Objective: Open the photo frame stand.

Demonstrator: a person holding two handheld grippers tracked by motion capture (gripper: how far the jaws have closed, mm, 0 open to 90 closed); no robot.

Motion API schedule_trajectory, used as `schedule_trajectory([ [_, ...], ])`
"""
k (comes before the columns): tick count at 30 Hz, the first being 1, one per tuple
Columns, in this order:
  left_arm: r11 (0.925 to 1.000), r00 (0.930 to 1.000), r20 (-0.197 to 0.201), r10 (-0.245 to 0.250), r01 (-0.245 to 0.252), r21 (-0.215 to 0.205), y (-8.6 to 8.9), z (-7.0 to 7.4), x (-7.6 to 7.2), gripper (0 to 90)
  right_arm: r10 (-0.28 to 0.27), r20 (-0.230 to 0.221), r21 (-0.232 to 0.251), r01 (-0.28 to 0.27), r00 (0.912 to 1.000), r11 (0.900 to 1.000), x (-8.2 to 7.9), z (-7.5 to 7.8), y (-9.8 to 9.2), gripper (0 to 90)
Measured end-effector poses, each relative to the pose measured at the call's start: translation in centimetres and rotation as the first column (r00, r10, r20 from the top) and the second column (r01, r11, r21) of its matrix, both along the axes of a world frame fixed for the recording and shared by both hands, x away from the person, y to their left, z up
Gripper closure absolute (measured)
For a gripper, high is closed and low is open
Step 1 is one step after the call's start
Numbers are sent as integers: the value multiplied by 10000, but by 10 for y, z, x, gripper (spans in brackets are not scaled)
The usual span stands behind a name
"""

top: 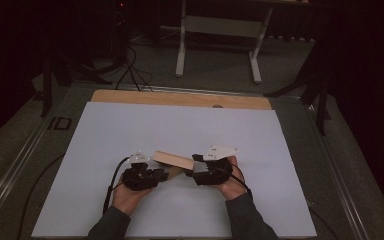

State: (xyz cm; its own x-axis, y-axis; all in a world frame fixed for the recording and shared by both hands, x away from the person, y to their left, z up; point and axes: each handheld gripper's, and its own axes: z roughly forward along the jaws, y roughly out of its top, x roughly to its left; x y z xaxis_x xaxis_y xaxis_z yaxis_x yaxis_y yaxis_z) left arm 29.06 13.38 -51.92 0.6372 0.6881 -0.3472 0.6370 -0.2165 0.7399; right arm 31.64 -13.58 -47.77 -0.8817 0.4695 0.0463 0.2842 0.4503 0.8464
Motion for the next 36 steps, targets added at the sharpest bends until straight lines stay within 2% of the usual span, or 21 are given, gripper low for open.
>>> schedule_trajectory([
  [5, 10000, 10000, 85, 44, -44, 5, 2, 2, -1, 667, 127, 40, 107, -128, 9999, 9999, -2, 3, 0, 308],
  [13, 9998, 9995, 279, 173, -170, -94, 8, 9, -3, 639, 213, 39, 165, -213, 9998, 9996, -2, 4, 0, 301],
  [18, 9995, 9990, 355, 272, -265, -195, 12, 12, -3, 623, 541, 96, 166, -542, 9985, 9984, -5, 4, 2, 282],
  [23, 9990, 9986, 432, 312, -298, -342, 14, 17, -6, 617, 557, 185, 275, -562, 9983, 9980, -5, 6, 1, 281],
  [29, 9989, 9979, 527, 376, -361, -291, 16, 20, -8, 608, 584, 196, 428, -592, 9981, 9973, -6, 9, -1, 283],
  [31, 9985, 9980, 528, 347, -324, -432, 16, 22, -9, 603, 589, 195, 497, -598, 9981, 9970, -6, 11, -1, 284],
  [36, 9993, 9971, 701, 283, -266, -255, 14, 25, -11, 591, 535, 214, 639, -548, 9983, 9964, -6, 13, -2, 284],
])
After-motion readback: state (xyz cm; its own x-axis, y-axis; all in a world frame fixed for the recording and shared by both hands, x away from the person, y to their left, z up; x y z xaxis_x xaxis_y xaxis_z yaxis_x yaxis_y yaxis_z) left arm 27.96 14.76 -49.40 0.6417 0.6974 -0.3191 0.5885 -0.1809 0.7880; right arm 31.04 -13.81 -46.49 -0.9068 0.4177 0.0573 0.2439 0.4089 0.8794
